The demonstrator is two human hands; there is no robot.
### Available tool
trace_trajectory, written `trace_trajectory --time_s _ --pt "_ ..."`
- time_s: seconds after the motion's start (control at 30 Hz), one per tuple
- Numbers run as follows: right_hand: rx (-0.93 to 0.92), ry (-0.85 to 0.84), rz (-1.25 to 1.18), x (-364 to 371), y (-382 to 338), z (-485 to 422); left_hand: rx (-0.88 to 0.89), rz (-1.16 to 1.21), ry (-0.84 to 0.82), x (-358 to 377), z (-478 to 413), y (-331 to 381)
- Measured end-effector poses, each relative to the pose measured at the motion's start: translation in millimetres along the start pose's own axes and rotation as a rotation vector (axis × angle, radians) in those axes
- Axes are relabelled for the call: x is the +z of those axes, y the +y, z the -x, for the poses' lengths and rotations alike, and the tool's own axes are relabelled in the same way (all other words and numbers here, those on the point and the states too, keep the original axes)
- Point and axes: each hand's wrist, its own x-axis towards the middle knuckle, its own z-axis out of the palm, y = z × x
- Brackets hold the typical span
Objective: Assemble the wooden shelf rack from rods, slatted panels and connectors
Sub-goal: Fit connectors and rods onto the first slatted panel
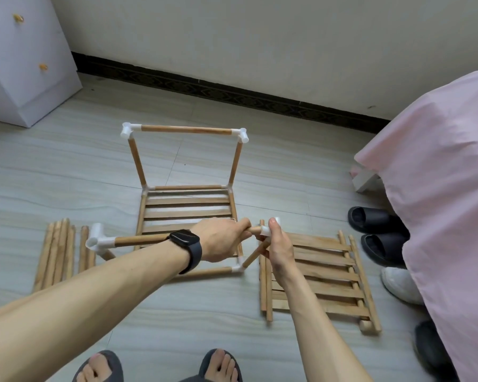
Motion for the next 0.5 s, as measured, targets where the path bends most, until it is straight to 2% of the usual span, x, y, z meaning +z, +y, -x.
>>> trace_trajectory --time_s 0.1,0.2,0.33,0.5 --pt "0.005 0.025 -0.030 -2 6 3 -0.011 0.024 0.027 -6 -2 -6" --pt "-0.011 0.030 -0.035 -2 12 4 0.001 0.022 -0.037 4 0 0" --pt "-0.075 0.085 0.055 0 20 7 0.015 -0.010 -0.075 16 1 5" --pt "-0.079 0.067 0.130 -2 13 3 0.019 -0.007 -0.057 19 3 2"
